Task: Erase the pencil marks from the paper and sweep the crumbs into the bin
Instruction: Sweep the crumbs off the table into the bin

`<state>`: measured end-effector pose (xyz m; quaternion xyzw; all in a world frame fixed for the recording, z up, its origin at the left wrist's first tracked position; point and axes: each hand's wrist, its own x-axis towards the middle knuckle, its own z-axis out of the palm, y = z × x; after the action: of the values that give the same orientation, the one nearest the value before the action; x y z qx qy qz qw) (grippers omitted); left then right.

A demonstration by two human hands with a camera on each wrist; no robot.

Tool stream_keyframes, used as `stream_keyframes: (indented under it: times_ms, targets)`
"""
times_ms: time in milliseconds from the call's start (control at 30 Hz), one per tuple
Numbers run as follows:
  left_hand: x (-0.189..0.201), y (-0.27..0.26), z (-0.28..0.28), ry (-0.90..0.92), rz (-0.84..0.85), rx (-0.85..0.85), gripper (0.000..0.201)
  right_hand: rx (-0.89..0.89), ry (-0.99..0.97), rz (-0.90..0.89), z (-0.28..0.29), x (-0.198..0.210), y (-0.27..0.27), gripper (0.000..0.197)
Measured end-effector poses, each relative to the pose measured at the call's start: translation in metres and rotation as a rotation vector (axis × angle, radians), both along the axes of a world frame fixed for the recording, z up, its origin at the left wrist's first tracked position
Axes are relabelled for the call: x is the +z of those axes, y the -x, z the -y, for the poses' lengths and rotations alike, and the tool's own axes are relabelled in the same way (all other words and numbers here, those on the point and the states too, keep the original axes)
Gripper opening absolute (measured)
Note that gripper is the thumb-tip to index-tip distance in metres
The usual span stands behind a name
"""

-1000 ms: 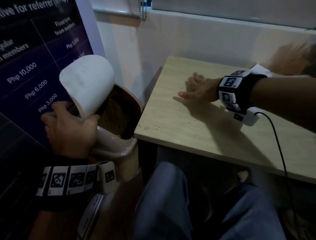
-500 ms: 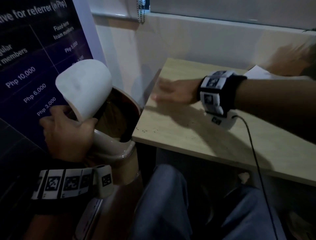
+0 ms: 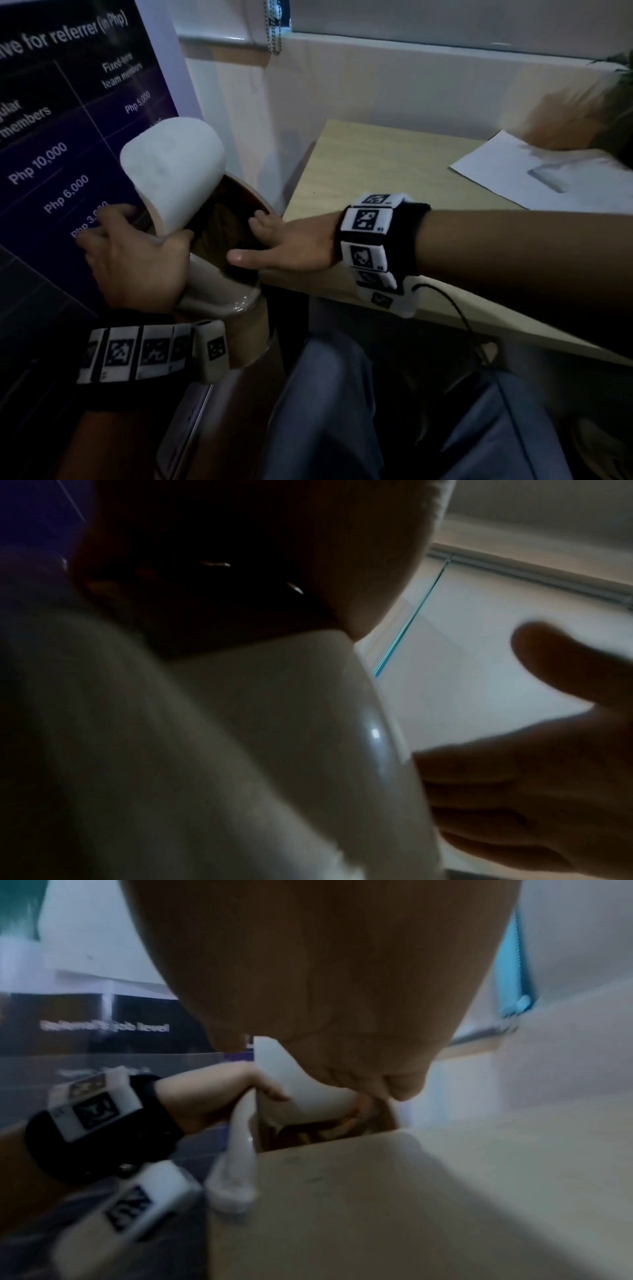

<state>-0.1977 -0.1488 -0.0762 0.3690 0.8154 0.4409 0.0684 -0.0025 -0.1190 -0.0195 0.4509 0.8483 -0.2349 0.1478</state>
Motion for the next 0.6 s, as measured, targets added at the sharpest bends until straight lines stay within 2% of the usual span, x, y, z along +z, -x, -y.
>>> stream_keyframes:
  times_ms: [100,133,233,333,433,533,600]
  targets:
    - [0.004,0.000,-0.012,0.043,0.033,-0.109,0.069,-0.070,-0.086,-0.115,0.000,0.021,-0.010,0.082]
    - [0.006,-0.001,-0.016,0.050,0.045,-0.135,0.069,-0.108,-0.140,-0.077,-0.005,0.025,-0.020,0.081]
    - [0.011,-0.007,-0.028,0.054,0.065,-0.169,0.068,-0.285,-0.225,0.201,-0.032,0.017,-0.051,0.088]
    - [0.013,-0.010,-0.034,0.064,0.047,-0.183,0.067,-0.415,-0.217,0.233,-0.043,-0.010,-0.054,0.105]
    - [0.013,-0.010,-0.033,0.085,0.025,-0.180,0.068,-0.255,-0.144,0.145,-0.028,-0.020,-0.020,0.111]
    - [0.013,-0.011,-0.026,0.108,0.001,-0.186,0.068,0.004,-0.039,0.103,0.007,-0.005,0.015,0.100]
    - [0.013,-0.005,-0.021,0.110,0.010,-0.192,0.068,0.056,-0.042,0.022,0.024,0.008,0.012,0.091]
